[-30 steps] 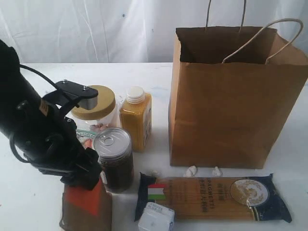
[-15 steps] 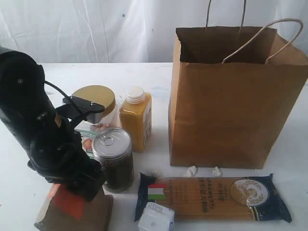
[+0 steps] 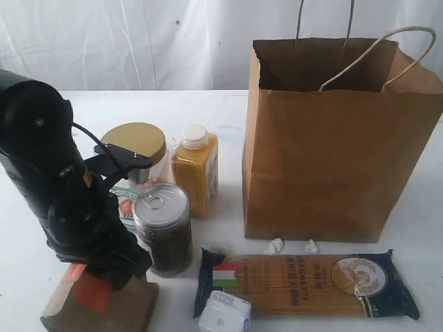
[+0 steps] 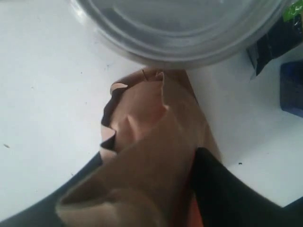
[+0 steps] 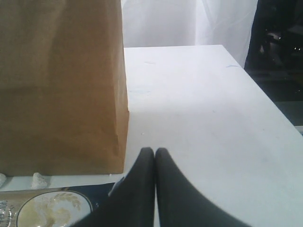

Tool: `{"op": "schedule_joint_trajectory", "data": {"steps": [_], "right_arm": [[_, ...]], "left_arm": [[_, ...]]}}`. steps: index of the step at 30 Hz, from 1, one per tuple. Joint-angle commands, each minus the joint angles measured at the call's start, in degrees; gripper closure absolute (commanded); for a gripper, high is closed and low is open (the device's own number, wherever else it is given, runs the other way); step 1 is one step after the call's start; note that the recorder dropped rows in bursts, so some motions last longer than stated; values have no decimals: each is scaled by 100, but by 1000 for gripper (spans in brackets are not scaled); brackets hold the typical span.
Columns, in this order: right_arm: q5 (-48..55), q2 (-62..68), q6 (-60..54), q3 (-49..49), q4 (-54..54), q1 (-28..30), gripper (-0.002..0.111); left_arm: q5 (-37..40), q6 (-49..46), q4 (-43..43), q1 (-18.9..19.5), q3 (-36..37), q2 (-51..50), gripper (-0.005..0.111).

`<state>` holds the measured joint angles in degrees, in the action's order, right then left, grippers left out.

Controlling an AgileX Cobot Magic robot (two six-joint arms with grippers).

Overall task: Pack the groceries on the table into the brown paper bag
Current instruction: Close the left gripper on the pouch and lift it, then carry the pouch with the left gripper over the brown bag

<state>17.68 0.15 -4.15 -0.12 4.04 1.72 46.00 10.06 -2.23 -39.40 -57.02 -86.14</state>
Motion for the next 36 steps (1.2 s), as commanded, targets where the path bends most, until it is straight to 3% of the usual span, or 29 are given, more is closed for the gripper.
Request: {"op": "schedule_joint_trajectory", "data": {"steps": [1,12,25,31,36], "right_arm": [[-55,-15,-8,12,2,-19,108],[-55,-15,-8,12,2,-19,108],[-55,-15,-8,12,2,-19,108],[-55,-15,-8,12,2,-19,108],[-55,-15,-8,12,2,-19,108]], "left_arm": [[631,-302,223,-24,52,-62,107],[2396,-773,315,-24,-668,-50,107],[2396,-1037,281,-24,-1933,587,107],[2396,-1277,281,-24,-3185,1009,107],[2025,-1316,75,-24,-4773,1075,107]]}}
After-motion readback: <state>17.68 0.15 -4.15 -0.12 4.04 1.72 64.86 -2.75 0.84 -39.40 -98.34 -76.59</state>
